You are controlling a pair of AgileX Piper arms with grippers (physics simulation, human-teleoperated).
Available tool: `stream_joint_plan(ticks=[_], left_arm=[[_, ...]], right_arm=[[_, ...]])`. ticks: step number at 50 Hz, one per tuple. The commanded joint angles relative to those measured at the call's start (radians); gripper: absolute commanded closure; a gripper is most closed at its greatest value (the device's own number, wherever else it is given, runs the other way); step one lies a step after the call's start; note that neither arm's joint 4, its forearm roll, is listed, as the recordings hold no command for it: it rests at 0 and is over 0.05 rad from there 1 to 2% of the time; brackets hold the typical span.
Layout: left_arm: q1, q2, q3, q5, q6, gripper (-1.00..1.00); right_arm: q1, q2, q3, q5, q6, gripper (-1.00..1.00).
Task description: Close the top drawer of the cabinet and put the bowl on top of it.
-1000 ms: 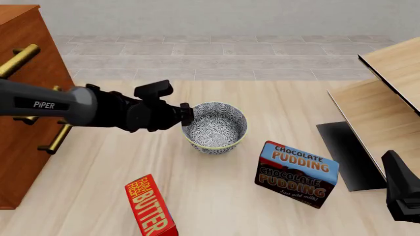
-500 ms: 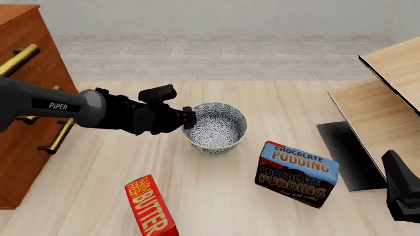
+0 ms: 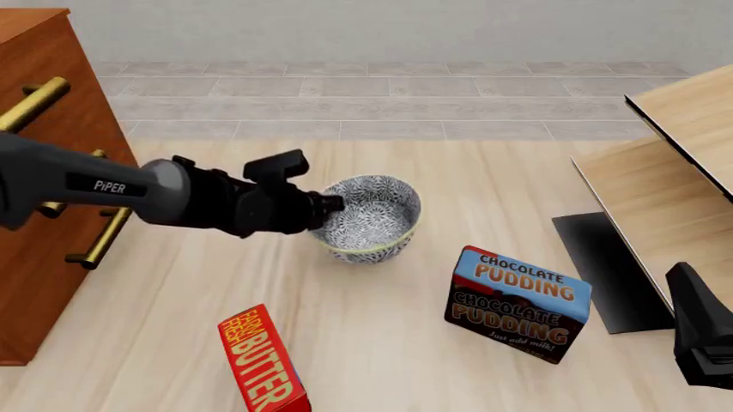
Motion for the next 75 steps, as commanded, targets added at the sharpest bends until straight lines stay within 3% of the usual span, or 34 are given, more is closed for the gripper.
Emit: stream_joint_plan(ticks=[1, 36, 58, 75], left_arm=[[0.009, -0.032, 0.008, 0.016, 0.006, 1.0], [0.027, -0.473, 0.092, 0.207, 0.007, 1.0], [0.059, -0.687, 0.038, 0.407, 0.027, 1.0], [0.116, -0.82, -0.058, 0.573, 0.061, 1.0]], right_arm=[[0.0, -0.001, 0.001, 0.0, 0.0, -1.0], [0.0, -0.001, 0.001, 0.0, 0.0, -1.0], [0.0, -0.001, 0.001, 0.0, 0.0, -1.0], [0.0, -0.001, 0.001, 0.0, 0.0, -1.0]])
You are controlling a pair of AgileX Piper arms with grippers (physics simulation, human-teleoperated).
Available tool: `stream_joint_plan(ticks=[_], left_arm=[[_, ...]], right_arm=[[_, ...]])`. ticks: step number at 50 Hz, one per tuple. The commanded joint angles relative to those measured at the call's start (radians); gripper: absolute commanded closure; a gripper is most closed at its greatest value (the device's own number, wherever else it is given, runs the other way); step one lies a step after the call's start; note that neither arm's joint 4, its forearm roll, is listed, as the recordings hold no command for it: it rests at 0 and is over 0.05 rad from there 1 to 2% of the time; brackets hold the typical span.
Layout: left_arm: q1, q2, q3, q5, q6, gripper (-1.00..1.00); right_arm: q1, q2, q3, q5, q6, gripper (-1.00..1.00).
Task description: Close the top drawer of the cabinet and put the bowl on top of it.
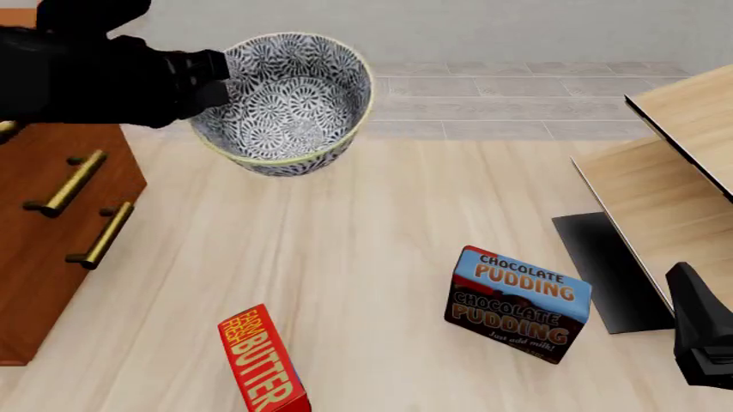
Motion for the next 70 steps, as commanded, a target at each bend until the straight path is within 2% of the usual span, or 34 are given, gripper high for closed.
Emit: stream_joint_plan(ticks=[1, 10, 19, 40, 62, 70], left_arm=[[0.034, -0.09, -0.056, 0.103, 0.028, 1.0], [0.061, -0.125, -0.128, 0.202, 0.036, 1.0], [0.071, -0.163, -0.159, 0.257, 0.025, 1.0], [0.179, -0.178, -0.351, 0.416, 0.024, 1.0], [0.355, -0.138, -0.457, 0.462, 0.0, 1.0], [0.39, -0.13, -0.478, 0.472, -0.009, 1.0]], right_arm=[[0.0, -0.001, 0.001, 0.0, 0.0, -1.0], [0.0, -0.001, 0.001, 0.0, 0.0, -1.0], [0.0, -0.001, 0.001, 0.0, 0.0, -1.0], [0.0, -0.001, 0.001, 0.0, 0.0, -1.0], [0.0, -0.001, 0.001, 0.0, 0.0, -1.0], [0.0, -0.001, 0.001, 0.0, 0.0, -1.0]])
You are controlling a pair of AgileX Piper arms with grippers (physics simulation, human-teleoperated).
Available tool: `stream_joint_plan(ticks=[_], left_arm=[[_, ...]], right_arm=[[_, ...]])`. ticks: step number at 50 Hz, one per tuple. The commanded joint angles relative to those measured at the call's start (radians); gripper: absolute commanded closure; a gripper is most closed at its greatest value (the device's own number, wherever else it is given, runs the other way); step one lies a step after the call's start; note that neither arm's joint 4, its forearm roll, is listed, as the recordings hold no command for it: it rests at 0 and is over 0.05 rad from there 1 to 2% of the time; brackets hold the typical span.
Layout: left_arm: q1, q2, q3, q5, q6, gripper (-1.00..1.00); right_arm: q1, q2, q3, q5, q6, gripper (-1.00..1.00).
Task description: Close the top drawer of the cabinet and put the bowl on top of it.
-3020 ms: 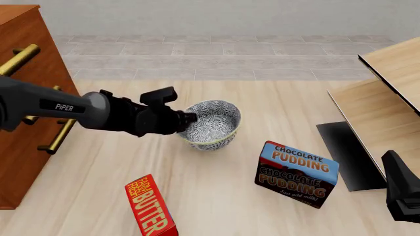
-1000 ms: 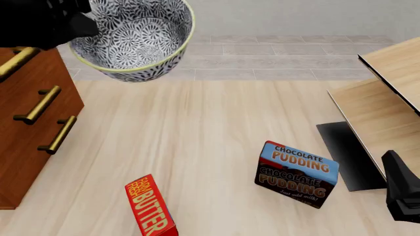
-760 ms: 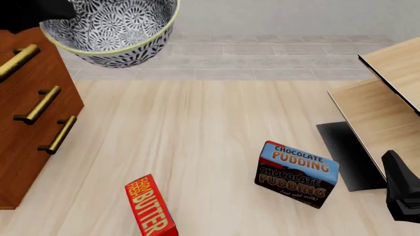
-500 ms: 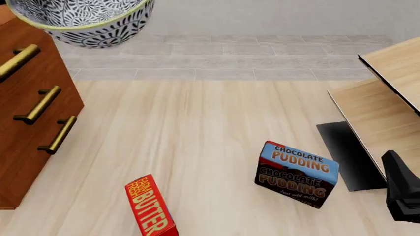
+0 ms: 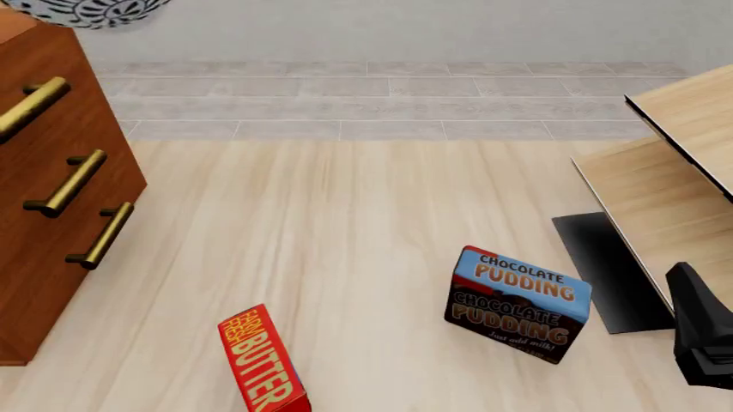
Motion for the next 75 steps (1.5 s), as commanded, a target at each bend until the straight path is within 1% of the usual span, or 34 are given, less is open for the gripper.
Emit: stream_joint_plan(ticks=[1, 4, 10, 14, 19, 22, 24, 29, 36, 38, 40, 45, 48, 50, 52, 56, 57, 58, 65, 66, 67, 69, 71, 72, 73, 74, 75], left_arm=[[0.064, 0.011, -0.044, 0.016, -0.005, 1.0], [0.081, 0.017, -0.062, 0.019, -0.024, 1.0], [0.109, 0.036, -0.094, 0.033, -0.026, 1.0], [0.122, 0.04, -0.099, 0.033, -0.028, 1.0], [0.121, 0.037, -0.1, 0.038, -0.049, 1.0], [0.136, 0.046, -0.108, 0.038, -0.043, 1.0], [0.148, 0.048, -0.105, 0.032, -0.052, 1.0], [0.17, 0.053, -0.094, 0.024, -0.046, 1.0], [0.21, 0.054, -0.087, 0.009, -0.067, 1.0], [0.224, 0.054, -0.073, 0.001, -0.092, 1.0], [0.249, 0.06, -0.066, -0.014, -0.1, 1.0], [0.272, 0.063, -0.063, -0.019, -0.099, 1.0], [0.313, 0.077, -0.06, -0.033, -0.079, 1.0], [0.323, 0.078, -0.055, -0.039, -0.099, 1.0], [0.33, 0.073, -0.048, -0.043, -0.103, 1.0], [0.344, 0.071, -0.035, -0.052, -0.1, 1.0], [0.353, 0.071, -0.03, -0.056, -0.108, 1.0], [0.356, 0.075, -0.043, -0.05, -0.104, 1.0], [0.391, 0.083, -0.04, -0.062, -0.111, 1.0], [0.404, 0.09, -0.054, -0.053, -0.109, 1.0], [0.412, 0.084, -0.034, -0.067, -0.104, 1.0], [0.413, 0.082, -0.029, -0.068, -0.104, 1.0], [0.431, 0.088, -0.031, -0.073, -0.098, 1.0], [0.434, 0.093, -0.049, -0.06, -0.103, 1.0], [0.437, 0.114, -0.107, -0.024, -0.1, 1.0], [0.445, 0.098, -0.057, -0.059, -0.101, 1.0], [0.449, 0.097, -0.049, -0.065, -0.104, 1.0]], right_arm=[[0.0, -0.001, 0.001, 0.0, 0.0, -1.0], [0.0, -0.001, 0.001, 0.0, 0.0, -1.0], [0.0, -0.001, 0.001, 0.0, 0.0, -1.0], [0.0, -0.001, 0.001, 0.0, 0.0, -1.0], [0.0, -0.001, 0.001, 0.0, 0.0, -1.0], [0.0, -0.001, 0.001, 0.0, 0.0, -1.0], [0.0, -0.001, 0.001, 0.0, 0.0, -1.0], [0.0, -0.001, 0.001, 0.0, 0.0, -1.0], [0.0, -0.001, 0.001, 0.0, 0.0, -1.0], [0.0, -0.001, 0.001, 0.0, 0.0, -1.0], [0.0, -0.001, 0.001, 0.0, 0.0, -1.0], [0.0, -0.001, 0.001, 0.0, 0.0, -1.0], [0.0, -0.001, 0.001, 0.0, 0.0, -1.0], [0.0, -0.001, 0.001, 0.0, 0.0, -1.0], [0.0, -0.001, 0.001, 0.0, 0.0, -1.0], [0.0, -0.001, 0.001, 0.0, 0.0, -1.0], [0.0, -0.001, 0.001, 0.0, 0.0, -1.0], [0.0, -0.001, 0.001, 0.0, 0.0, -1.0], [0.0, -0.001, 0.001, 0.0, 0.0, -1.0], [0.0, -0.001, 0.001, 0.0, 0.0, -1.0], [0.0, -0.001, 0.001, 0.0, 0.0, -1.0], [0.0, -0.001, 0.001, 0.0, 0.0, -1.0], [0.0, -0.001, 0.001, 0.0, 0.0, -1.0], [0.0, -0.001, 0.001, 0.0, 0.0, -1.0], [0.0, -0.001, 0.001, 0.0, 0.0, -1.0], [0.0, -0.001, 0.001, 0.0, 0.0, -1.0], [0.0, -0.001, 0.001, 0.0, 0.0, -1.0]])
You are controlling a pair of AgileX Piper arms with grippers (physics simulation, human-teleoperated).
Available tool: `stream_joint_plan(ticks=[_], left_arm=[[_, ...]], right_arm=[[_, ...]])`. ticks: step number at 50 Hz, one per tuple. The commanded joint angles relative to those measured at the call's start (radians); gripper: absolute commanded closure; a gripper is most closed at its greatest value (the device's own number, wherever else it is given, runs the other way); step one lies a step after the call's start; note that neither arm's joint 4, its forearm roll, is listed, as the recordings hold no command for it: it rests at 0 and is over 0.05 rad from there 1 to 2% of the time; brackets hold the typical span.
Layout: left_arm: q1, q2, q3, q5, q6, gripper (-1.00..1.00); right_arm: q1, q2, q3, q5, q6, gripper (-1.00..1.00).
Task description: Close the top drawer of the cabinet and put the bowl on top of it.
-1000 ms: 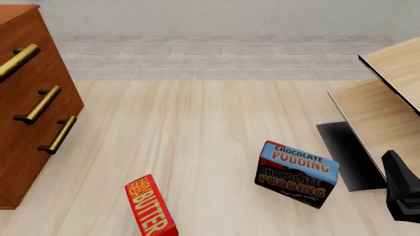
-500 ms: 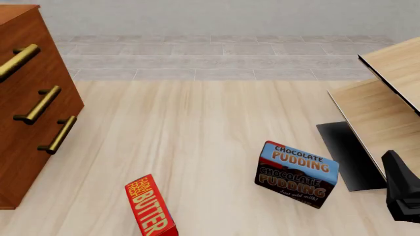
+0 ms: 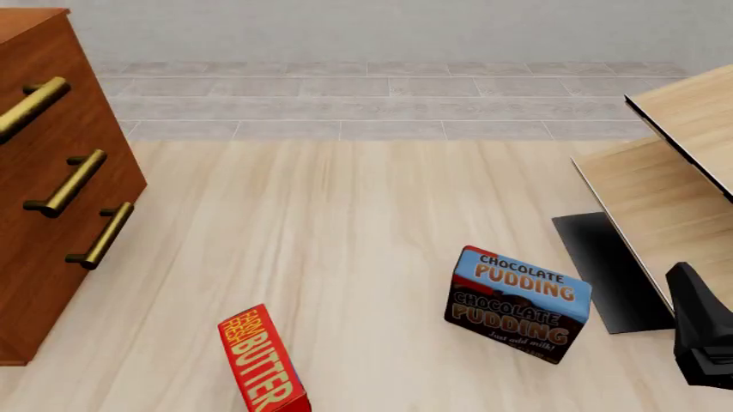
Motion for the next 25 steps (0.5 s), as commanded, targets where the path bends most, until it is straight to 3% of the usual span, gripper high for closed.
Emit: stream_joint_plan(ticks=[1, 10, 12, 14, 19, 21, 22, 25], left_arm=[[0.063, 0.01, -0.004, -0.018, 0.004, 1.0], [0.11, 0.027, -0.015, -0.028, 0.003, 1.0], [0.119, 0.055, -0.08, 0.011, 0.004, 1.0], [0.133, 0.04, -0.024, -0.03, 0.002, 1.0], [0.157, 0.046, -0.01, -0.046, 0.008, 1.0], [0.171, 0.055, -0.015, -0.049, 0.013, 1.0], [0.177, 0.079, -0.076, -0.011, 0.016, 1.0], [0.189, 0.062, -0.015, -0.057, 0.006, 1.0]], right_arm=[[0.0, -0.001, 0.001, 0.0, 0.0, -1.0], [0.0, -0.001, 0.001, 0.0, 0.0, -1.0], [0.0, -0.001, 0.001, 0.0, 0.0, -1.0], [0.0, -0.001, 0.001, 0.0, 0.0, -1.0], [0.0, -0.001, 0.001, 0.0, 0.0, -1.0], [0.0, -0.001, 0.001, 0.0, 0.0, -1.0], [0.0, -0.001, 0.001, 0.0, 0.0, -1.0], [0.0, -0.001, 0.001, 0.0, 0.0, -1.0]])
